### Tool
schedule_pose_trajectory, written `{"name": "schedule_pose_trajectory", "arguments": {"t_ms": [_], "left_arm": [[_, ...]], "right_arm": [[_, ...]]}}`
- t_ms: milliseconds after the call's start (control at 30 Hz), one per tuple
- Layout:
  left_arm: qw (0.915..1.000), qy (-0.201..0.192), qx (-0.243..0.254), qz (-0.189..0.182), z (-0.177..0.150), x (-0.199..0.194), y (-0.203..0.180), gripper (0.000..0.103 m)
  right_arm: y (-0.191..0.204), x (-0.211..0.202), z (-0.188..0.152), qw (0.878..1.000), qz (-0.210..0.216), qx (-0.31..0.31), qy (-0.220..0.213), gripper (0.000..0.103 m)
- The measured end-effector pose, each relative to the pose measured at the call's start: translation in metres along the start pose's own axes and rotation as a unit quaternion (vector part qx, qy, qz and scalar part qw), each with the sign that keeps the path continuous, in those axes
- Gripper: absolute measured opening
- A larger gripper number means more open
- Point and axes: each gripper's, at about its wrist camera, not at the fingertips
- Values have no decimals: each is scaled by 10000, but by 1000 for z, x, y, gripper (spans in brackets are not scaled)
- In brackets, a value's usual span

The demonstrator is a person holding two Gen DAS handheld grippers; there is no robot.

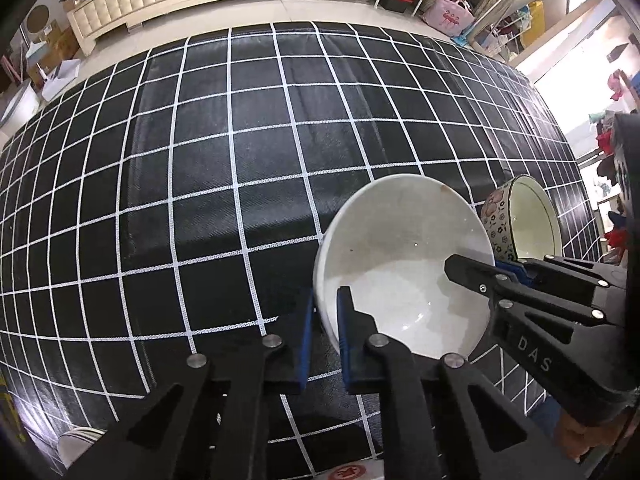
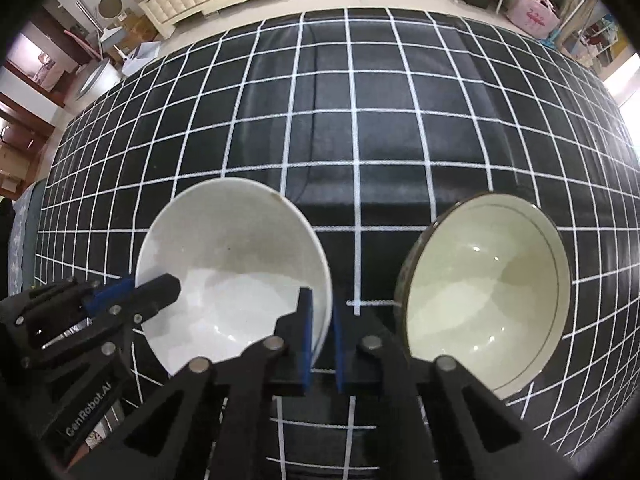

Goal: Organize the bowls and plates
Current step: 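Move the right gripper to the cream bowl and grasp its rim, then lift the cream bowl, lower it into the white bowl, open right gripper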

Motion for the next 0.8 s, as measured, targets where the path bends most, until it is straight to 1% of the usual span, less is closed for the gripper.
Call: {"name": "schedule_pose_trajectory", "arguments": {"t_ms": [200,400,567,800], "left_arm": [[10000,-49,-5,77,-6,-8,-9,9],[9997,-210,21,76,-15,-35,-8,9],[9992,-397,2,63,-30,-63,-12,9],[9984,-551,54,146,-59,-92,-18,9]], "right_arm": [[6,-15,-4,10000,36,-15,-90,11],[10,-42,-15,9996,111,-22,-275,11],[17,-69,-32,9989,144,-116,-432,11],[26,-91,-58,9981,216,-190,-544,11]]}}
Point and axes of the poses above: each gripper's, at about its wrist camera, not at the fingertips, and x roughly the way its jaws point, y to its left, z to its top, and after that the axes turned 5 degrees about -z, right-handed
